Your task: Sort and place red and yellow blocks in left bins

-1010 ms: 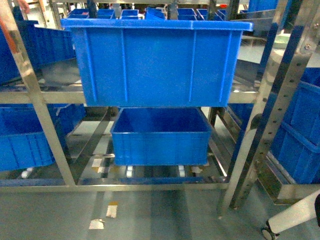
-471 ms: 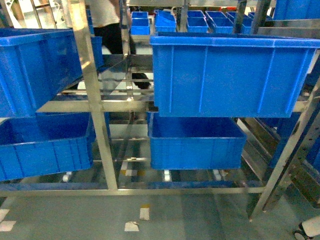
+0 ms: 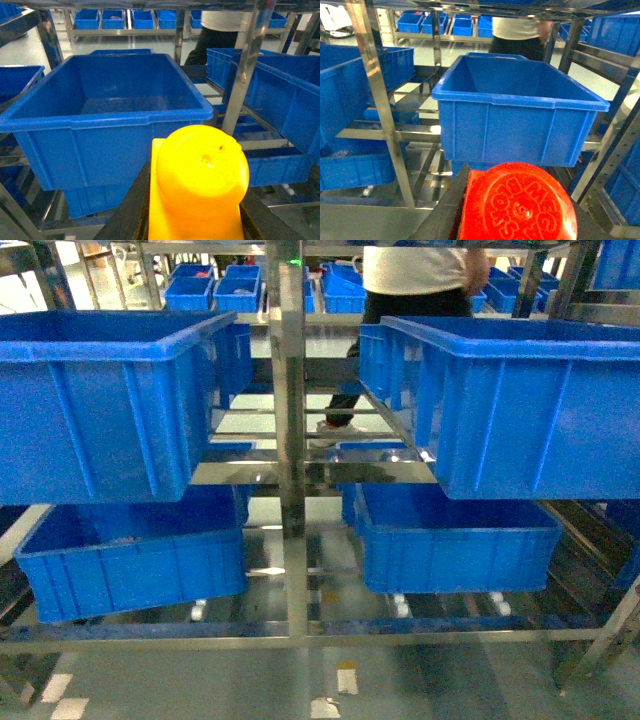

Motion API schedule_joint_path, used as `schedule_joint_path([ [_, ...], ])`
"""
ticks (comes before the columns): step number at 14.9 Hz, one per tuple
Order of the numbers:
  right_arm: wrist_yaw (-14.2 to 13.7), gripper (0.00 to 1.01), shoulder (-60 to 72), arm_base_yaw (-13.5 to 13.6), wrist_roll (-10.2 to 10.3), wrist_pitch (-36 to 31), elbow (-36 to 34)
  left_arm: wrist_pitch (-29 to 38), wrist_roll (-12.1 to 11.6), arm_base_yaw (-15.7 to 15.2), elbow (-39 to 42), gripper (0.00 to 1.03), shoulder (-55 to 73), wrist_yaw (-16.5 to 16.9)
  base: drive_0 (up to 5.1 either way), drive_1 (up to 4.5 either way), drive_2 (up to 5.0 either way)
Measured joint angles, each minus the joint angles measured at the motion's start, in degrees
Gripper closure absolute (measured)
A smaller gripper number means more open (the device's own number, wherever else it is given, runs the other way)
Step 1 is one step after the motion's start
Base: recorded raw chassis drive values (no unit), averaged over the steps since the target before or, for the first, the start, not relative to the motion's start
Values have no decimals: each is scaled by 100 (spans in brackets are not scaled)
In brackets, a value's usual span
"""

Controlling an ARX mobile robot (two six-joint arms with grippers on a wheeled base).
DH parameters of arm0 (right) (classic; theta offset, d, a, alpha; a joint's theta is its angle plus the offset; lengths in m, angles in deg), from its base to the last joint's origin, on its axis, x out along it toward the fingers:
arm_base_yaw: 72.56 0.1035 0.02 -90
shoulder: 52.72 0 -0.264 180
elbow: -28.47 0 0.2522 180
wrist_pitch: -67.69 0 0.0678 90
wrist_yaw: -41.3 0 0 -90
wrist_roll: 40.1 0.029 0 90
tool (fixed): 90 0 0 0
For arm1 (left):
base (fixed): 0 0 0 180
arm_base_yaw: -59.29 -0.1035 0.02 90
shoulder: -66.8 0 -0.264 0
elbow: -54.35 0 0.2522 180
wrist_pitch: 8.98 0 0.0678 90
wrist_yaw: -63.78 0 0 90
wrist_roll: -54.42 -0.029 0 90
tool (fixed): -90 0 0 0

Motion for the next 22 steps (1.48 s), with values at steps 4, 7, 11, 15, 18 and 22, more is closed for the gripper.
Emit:
schedule_joint_path([
  [4, 17, 73, 11, 0, 0, 4, 2, 9, 2, -20, -7, 76, -11, -31, -121, 87, 35],
  [7, 17, 73, 4, 0, 0, 2, 2, 11, 0, 2, -7, 76, -9, -7, 0, 0, 0],
  [11, 17, 73, -24, 0, 0, 4, 4, 13, 0, 2, -7, 76, -33, -7, -3, 409, -415],
  [15, 17, 73, -22, 0, 0, -7, 2, 11, 0, 2, -7, 76, -11, -2, -1, 413, -414],
  [18, 20, 73, -22, 0, 0, -11, 2, 11, 0, 2, -7, 76, -15, -4, 1, 414, -413],
  [22, 17, 73, 42, 0, 0, 9, 2, 9, 0, 2, 2, 76, 39, 0, -2, 68, -73],
])
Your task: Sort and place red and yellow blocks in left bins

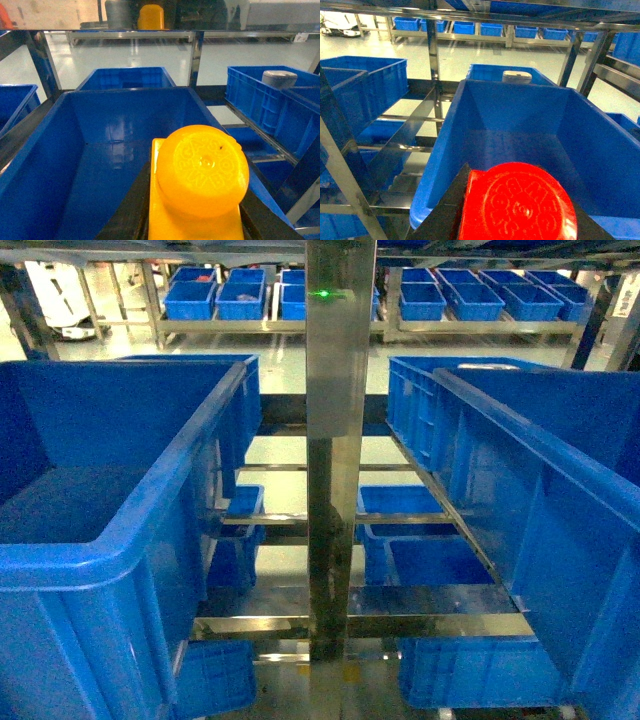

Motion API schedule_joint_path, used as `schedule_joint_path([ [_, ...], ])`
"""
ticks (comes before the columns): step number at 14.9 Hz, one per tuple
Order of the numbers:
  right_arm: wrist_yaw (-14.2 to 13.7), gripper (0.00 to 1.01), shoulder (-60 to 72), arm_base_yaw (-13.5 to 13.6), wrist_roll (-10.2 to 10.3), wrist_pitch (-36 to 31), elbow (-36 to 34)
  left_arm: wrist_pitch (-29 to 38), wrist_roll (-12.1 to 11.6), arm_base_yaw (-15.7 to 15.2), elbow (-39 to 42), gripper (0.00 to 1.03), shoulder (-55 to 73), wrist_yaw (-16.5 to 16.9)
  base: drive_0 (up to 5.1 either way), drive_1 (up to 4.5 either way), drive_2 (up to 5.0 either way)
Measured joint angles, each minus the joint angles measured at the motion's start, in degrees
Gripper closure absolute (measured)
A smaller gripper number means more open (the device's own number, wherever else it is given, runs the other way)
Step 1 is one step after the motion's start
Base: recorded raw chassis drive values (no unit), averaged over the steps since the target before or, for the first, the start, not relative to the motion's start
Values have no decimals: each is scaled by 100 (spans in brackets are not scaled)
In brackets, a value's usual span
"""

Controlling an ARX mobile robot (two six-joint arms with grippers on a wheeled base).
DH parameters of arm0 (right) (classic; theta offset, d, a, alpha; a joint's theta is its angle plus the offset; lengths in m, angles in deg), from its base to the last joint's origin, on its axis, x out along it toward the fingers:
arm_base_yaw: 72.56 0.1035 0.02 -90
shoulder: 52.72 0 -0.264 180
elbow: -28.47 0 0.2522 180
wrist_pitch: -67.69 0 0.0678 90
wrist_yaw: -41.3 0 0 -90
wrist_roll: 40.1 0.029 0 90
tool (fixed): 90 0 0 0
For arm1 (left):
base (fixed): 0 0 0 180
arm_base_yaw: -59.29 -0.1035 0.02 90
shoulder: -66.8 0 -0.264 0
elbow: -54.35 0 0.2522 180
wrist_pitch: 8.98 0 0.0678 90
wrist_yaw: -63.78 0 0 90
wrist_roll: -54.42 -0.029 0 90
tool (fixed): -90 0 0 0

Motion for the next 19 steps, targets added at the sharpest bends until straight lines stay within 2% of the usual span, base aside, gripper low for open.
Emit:
schedule_joint_path([
  [3, 2, 73, -48, 0, 0, -17, 0, -2, 0, -2, 0, 76, -39, -4, 0, 0, 0],
  [4, 42, 73, 103, -87, 4, -28, 28, -4, 0, -2, 0, 76, -37, -9, 0, 0, 0],
  [6, 44, 73, 1029, -407, 26, -358, 367, -2, 0, -2, 0, 76, -42, -4, 0, 0, 0],
  [8, 201, 73, 1952, -507, 120, -605, 702, -2, 0, -2, 0, 76, -44, -4, 0, 0, 0],
  [10, 229, 73, 3058, -522, 195, -905, 1064, -2, 2, -2, 0, 76, -48, -7, 0, 0, 0],
  [11, 181, 73, 3491, -520, 195, -1032, 1198, -2, 2, -2, 0, 76, -50, -7, 0, 0, 0],
  [12, -205, 73, 4638, -522, 122, -1543, 1569, -2, 0, -2, 0, 76, -48, -4, 0, 0, 0],
  [13, -586, 73, 6159, -518, 153, -1784, 2476, -2, 0, -2, 0, 76, -48, -4, 0, 0, 0],
  [14, -811, 73, 7025, -398, 15, -1860, 3314, -2, 2, -2, 0, 76, -48, -4, 0, 0, 0],
  [17, -826, 73, 7493, -409, 52, -1574, 3827, -4, 0, -2, 0, 76, -48, -7, 0, 0, 0],
  [18, -824, 71, 7525, -413, 79, -1561, 3827, -2, 0, -2, 0, 76, -48, -7, 0, 0, 0],
  [19, -817, 63, 7541, -415, 92, -1635, 3799, -2, 0, -2, 0, 76, -48, -7, 0, 0, 0],
])
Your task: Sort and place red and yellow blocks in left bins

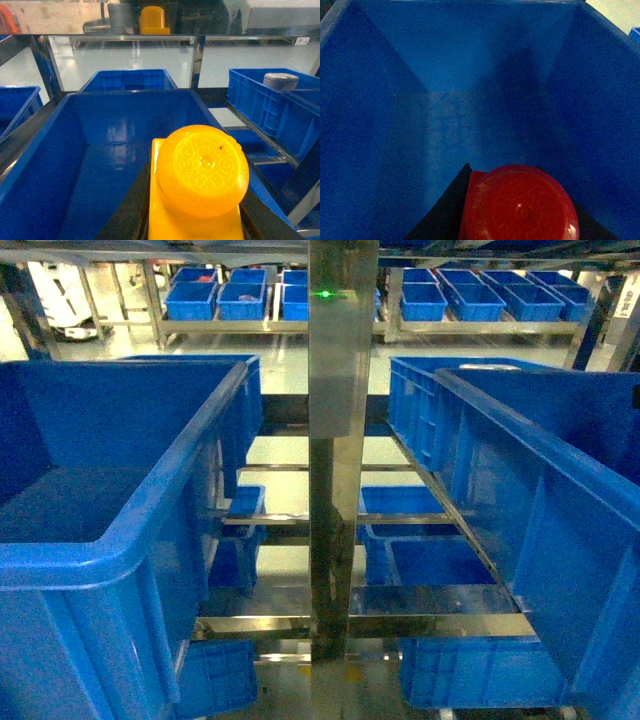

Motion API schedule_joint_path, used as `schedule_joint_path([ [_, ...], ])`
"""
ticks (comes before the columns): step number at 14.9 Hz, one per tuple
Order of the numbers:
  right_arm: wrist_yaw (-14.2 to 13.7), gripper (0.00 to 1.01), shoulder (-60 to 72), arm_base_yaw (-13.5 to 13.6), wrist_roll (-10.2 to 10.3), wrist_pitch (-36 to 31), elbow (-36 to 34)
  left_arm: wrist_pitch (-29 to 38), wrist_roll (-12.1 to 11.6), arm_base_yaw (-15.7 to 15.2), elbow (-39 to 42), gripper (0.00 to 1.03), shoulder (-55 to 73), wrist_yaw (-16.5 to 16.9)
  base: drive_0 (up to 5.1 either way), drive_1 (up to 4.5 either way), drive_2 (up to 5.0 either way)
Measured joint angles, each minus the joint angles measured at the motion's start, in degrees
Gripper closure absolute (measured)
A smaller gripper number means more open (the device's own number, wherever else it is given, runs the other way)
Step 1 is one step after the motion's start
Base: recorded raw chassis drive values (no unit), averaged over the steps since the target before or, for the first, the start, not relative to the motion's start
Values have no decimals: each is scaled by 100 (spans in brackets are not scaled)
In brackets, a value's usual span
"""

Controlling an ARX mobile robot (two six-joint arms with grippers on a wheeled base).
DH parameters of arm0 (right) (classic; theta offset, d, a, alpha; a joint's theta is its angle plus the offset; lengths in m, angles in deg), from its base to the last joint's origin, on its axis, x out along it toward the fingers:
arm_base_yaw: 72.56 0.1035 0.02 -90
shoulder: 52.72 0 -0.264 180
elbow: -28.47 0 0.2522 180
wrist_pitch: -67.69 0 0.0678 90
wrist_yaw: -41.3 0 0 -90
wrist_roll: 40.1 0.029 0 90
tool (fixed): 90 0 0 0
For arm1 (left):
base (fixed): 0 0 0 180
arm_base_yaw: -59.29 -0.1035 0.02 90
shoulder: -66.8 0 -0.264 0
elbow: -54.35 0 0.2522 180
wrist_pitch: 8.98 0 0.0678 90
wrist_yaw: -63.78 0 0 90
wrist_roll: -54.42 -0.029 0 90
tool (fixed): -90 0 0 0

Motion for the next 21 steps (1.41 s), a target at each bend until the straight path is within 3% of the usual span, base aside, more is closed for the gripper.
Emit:
schedule_joint_path([
  [3, 11, 30, -507, -35, -22, -619, -560, -2, 0, 0, 0, 76, 0, 2, 0, 0, 0],
  [6, -85, 2, -1510, 55, -566, -1290, -1552, -2, 0, 0, 0, 76, 0, 2, 0, 0, 0],
  [8, 7, 4, -2240, 90, -798, -1357, -2225, 0, 2, 0, 0, 76, 0, 2, 0, 0, 0],
  [10, 175, 3, -3521, 81, -881, -890, -3025, 0, 0, 0, 0, 76, 0, 0, 0, 0, 0],
  [13, 455, 3, -5890, -22, -820, 393, -3602, 0, 0, 0, 0, 76, 0, 2, 0, 0, 0],
  [16, 680, 3, -7766, -81, -761, 1679, -3657, -2, 2, 0, 0, 76, 0, 2, 0, 0, 0],
  [17, 654, 3, -8227, -39, -756, 2041, -3683, 0, 0, 0, 0, 76, 0, 0, 0, 0, 0],
  [19, 317, 3, -8874, 313, -761, 2439, -3777, 0, 0, 0, 0, 76, 0, 2, 0, 0, 0],
  [21, 181, 3, -9071, 306, -765, 2334, -4009, 0, 0, 0, 0, 76, -2, 2, 0, 0, 0],
])
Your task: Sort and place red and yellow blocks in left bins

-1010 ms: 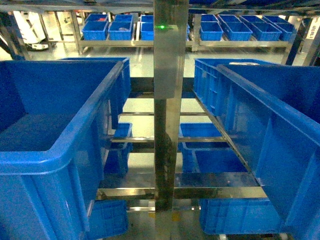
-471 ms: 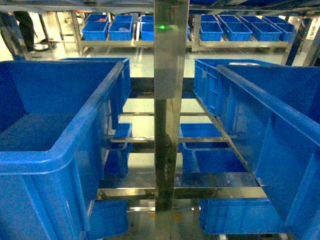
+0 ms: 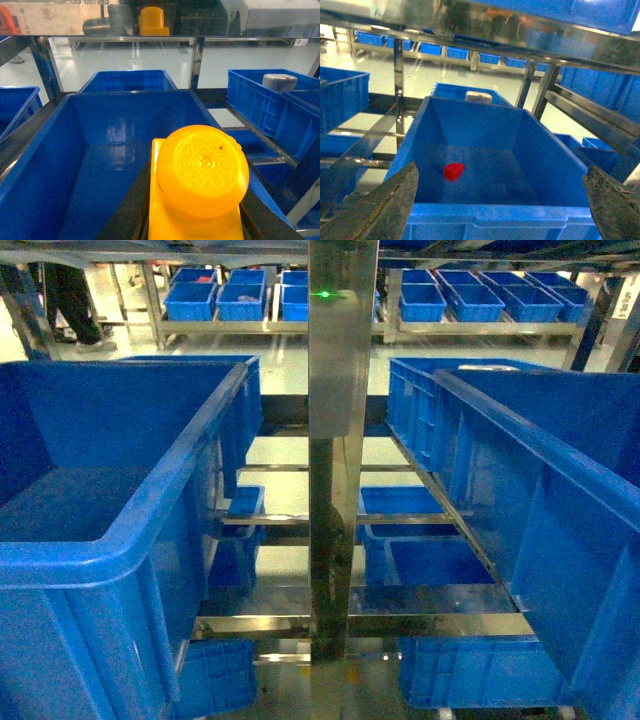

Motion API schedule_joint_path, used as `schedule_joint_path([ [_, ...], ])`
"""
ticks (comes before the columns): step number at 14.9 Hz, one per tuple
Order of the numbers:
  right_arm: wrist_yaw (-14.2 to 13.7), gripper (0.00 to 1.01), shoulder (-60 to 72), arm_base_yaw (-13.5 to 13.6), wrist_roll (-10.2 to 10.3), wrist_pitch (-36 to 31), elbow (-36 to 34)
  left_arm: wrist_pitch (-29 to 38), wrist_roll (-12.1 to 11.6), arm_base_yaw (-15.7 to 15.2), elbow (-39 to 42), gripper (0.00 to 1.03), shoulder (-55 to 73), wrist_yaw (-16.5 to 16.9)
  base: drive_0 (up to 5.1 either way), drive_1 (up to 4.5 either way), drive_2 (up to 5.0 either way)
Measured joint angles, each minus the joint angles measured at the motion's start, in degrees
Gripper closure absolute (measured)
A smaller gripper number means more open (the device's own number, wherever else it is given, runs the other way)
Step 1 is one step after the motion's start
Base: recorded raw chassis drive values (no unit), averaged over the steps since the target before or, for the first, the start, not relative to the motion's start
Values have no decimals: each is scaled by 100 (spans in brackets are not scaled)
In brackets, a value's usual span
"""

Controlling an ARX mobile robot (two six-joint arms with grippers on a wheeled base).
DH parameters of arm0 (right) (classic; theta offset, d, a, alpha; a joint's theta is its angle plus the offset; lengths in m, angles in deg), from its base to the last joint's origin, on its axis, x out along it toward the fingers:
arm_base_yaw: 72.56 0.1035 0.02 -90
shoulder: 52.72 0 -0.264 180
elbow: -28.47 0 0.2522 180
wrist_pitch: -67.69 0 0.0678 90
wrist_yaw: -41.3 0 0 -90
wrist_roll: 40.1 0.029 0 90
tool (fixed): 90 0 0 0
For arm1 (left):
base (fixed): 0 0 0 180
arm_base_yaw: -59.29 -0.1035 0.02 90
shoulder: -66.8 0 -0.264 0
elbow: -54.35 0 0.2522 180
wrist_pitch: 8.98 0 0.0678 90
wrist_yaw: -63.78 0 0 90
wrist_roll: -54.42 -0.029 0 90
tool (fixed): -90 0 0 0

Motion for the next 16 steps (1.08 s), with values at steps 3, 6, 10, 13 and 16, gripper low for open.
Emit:
schedule_joint_path([
  [3, -48, 3, -122, 103, -98, 140, -404, 0, 2, 0, 0, 76, 2, 0, 0, 0, 0],
  [6, -81, 3, -153, 188, -105, 133, -404, 0, 2, 0, 0, 76, 2, 0, 0, 0, 0],
  [10, -81, 3, -153, 188, -105, 136, -404, -232, -15, -354, -4, 76, 385, 275, 0, 0, 0],
  [13, -83, 3, -153, 188, -107, 136, -404, 4, -286, -382, -295, 76, 1976, 487, 0, 0, 0],
  [16, -83, 3, -153, 188, -105, 136, -404, 588, -490, -153, -691, 76, 3014, 160, 0, 0, 0],
])
